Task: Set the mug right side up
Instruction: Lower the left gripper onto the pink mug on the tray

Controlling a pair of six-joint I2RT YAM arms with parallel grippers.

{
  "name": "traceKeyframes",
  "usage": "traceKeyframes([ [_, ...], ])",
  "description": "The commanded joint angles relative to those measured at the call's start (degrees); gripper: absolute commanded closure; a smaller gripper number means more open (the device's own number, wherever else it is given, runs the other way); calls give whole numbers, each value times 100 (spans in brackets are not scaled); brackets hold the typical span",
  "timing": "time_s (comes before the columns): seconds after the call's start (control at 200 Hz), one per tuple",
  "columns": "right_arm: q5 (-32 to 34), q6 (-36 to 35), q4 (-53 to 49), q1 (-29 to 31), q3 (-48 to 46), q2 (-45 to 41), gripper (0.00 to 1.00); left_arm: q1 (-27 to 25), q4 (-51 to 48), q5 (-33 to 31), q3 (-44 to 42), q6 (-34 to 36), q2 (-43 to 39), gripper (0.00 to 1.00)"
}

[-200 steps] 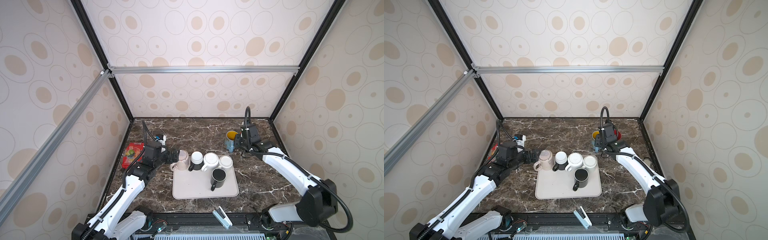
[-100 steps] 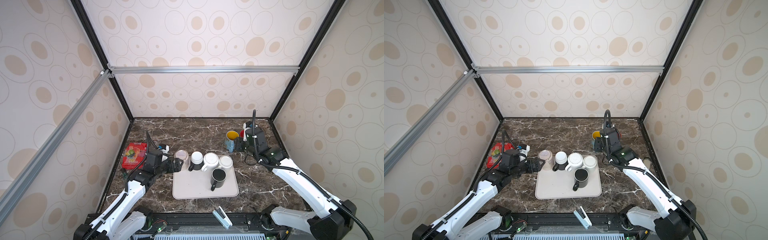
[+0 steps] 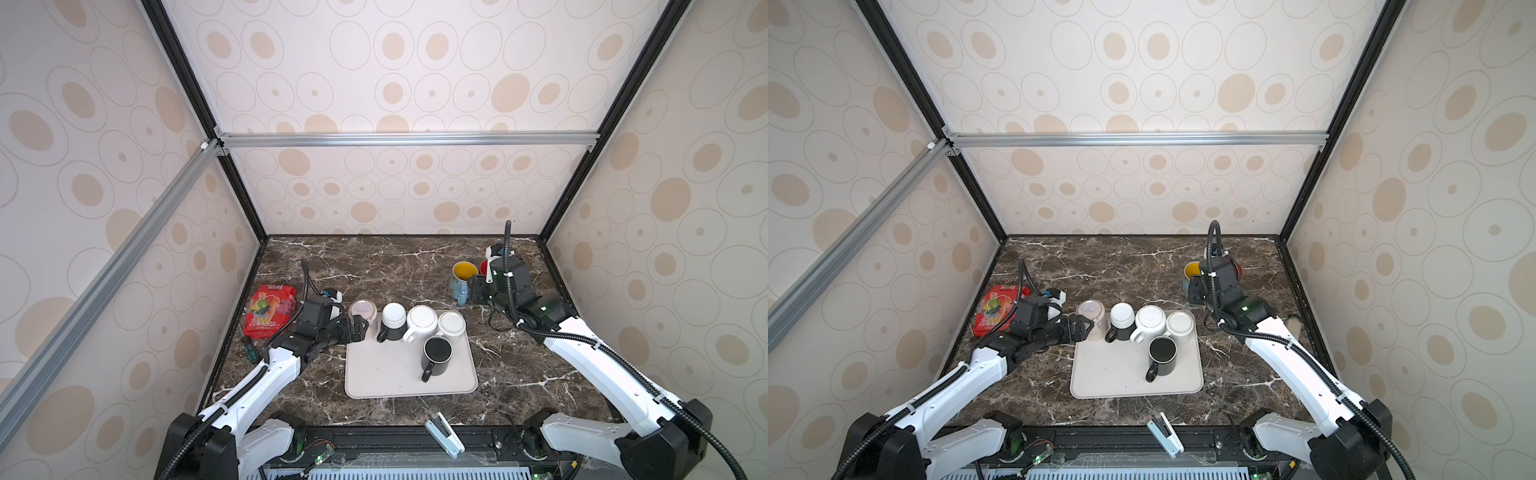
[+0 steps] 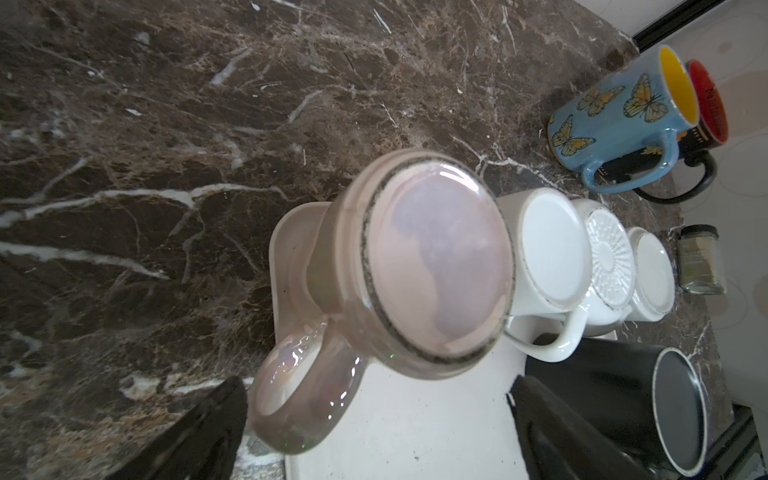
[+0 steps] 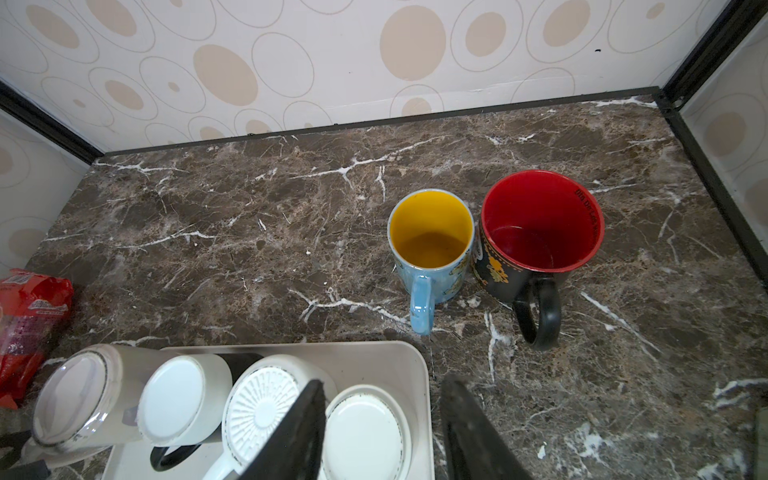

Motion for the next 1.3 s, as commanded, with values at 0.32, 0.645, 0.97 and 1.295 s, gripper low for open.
traceKeyframes([
  [0.32,-36,-88,44,22,49,23,53,-102,260,401,-280,-378,-384,21],
  [0.645,-82,-131,-24,22,137,-31,54,-350,258,253,-538,-552,-581,32],
  [0.97,-33,75,-23,25,6,-165,57,-1027,-796,-1664,305,-218,16,34],
  [1.295,-158,317,229,38,-286,-273,59,-1167,-980,-1876,705,172,659,44],
])
